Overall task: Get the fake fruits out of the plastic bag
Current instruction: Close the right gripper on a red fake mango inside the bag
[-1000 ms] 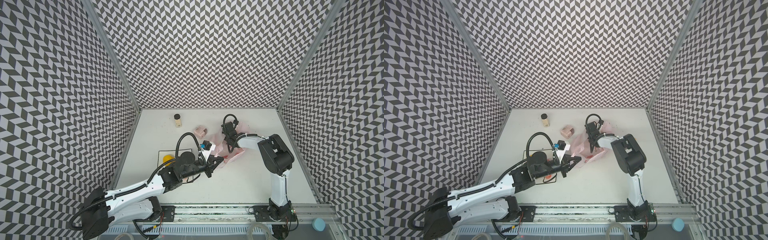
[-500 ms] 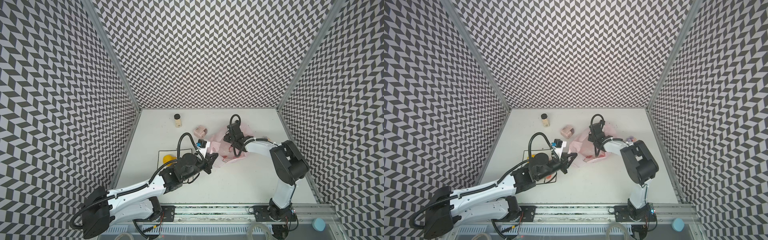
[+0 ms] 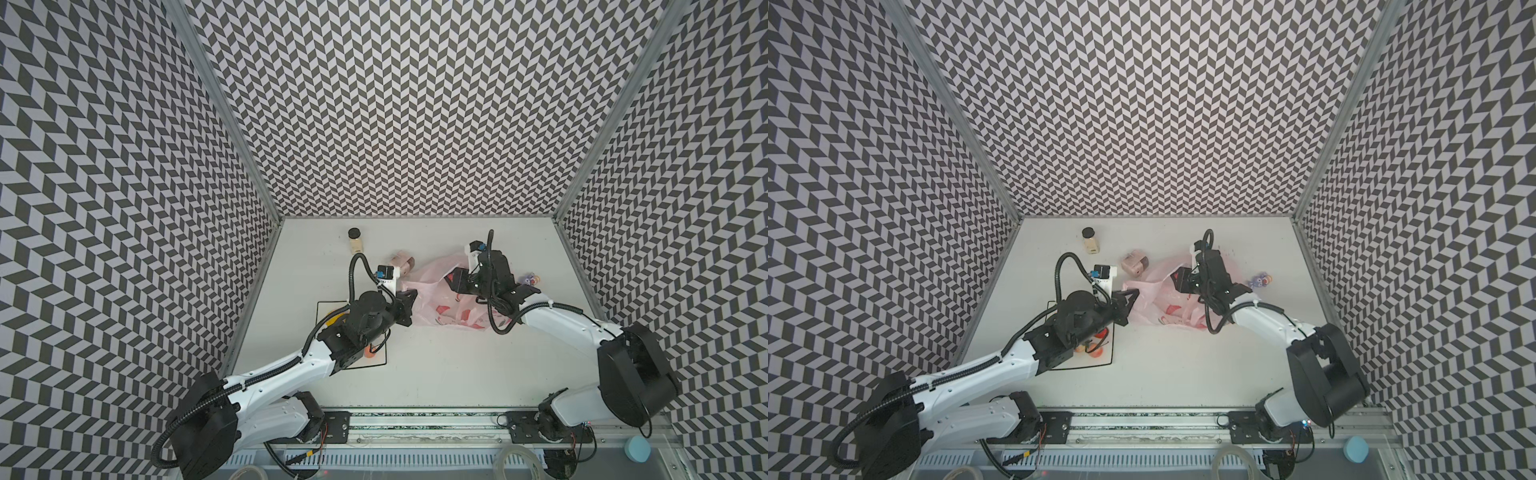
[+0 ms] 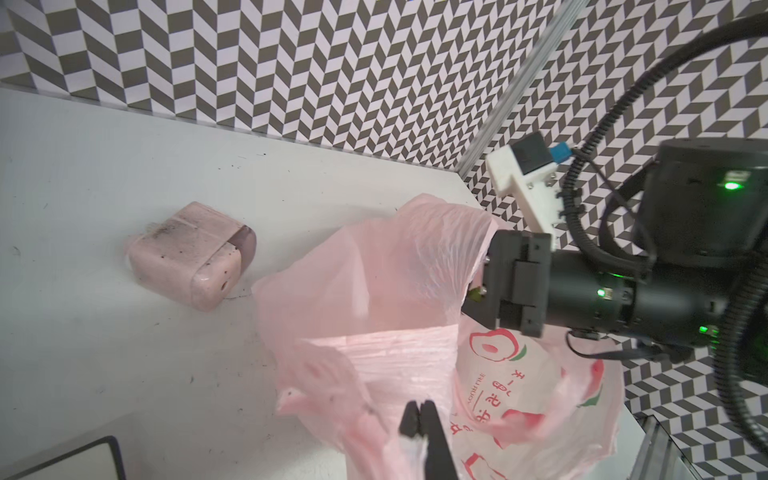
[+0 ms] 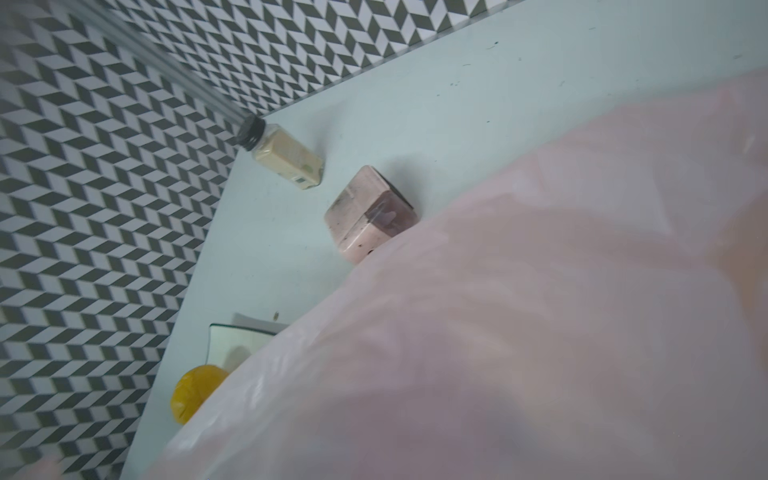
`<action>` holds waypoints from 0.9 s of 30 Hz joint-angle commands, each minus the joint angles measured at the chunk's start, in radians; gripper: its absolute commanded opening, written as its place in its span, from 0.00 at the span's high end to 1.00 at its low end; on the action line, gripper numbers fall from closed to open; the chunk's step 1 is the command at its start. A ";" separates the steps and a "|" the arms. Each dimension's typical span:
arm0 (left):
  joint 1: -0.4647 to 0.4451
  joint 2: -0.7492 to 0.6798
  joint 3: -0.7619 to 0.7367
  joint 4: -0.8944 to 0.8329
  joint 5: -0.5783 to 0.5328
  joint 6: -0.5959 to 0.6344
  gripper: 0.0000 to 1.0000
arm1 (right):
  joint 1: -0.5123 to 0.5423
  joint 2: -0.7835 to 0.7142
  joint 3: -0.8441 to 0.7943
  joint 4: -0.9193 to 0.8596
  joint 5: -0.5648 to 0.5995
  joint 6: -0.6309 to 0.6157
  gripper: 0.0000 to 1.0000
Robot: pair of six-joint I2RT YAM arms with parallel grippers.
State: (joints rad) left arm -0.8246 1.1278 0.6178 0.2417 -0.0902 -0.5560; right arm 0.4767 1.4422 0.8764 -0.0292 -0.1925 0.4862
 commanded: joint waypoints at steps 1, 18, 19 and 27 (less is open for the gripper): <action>0.033 0.035 0.033 0.053 0.036 -0.008 1.00 | 0.002 -0.051 0.005 -0.056 -0.140 -0.048 0.65; 0.153 0.241 0.125 0.148 0.179 -0.008 1.00 | 0.038 -0.386 -0.051 -0.118 -0.304 -0.171 0.68; 0.153 0.247 0.126 0.149 0.189 -0.010 1.00 | 0.044 -0.414 -0.067 -0.078 -0.300 -0.178 0.68; 0.162 0.203 0.124 0.094 0.233 -0.004 0.49 | 0.185 -0.503 -0.114 0.046 -0.265 -0.249 0.68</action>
State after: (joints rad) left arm -0.6704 1.3705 0.7219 0.3492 0.1173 -0.5549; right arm 0.6197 0.9569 0.7662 -0.0818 -0.4675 0.2878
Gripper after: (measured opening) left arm 0.479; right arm 0.461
